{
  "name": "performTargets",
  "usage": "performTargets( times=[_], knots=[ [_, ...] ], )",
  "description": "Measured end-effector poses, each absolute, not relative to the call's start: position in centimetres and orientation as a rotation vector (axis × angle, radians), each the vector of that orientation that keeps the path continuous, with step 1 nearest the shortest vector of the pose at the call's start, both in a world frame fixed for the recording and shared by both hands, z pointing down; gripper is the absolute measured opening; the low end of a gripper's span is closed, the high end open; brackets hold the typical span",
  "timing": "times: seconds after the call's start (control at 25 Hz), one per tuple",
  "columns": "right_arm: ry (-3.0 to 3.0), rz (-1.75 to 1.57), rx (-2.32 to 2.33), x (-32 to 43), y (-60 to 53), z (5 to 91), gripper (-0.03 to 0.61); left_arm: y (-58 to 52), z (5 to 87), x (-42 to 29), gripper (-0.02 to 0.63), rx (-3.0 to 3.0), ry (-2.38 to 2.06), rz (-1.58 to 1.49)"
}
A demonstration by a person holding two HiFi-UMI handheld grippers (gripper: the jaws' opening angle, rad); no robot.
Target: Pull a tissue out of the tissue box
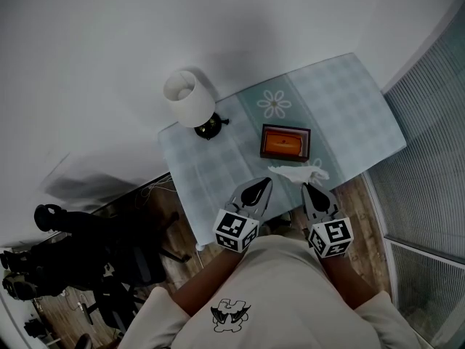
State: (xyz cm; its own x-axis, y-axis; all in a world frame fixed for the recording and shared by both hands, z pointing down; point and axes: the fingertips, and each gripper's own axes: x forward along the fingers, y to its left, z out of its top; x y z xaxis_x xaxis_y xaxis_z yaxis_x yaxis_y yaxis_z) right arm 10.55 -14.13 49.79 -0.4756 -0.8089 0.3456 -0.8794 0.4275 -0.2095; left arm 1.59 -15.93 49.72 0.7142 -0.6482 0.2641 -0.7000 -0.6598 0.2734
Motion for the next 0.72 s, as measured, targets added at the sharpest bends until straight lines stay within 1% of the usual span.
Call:
performTargets(
  times=[0.72],
  knots=[
    [-2.470, 0.574, 1.477, 10.4, -14.6, 50.9, 0.014, -16.3, 51.9, 1.4, 0.006, 2.497, -1.060, 0.232]
  ],
)
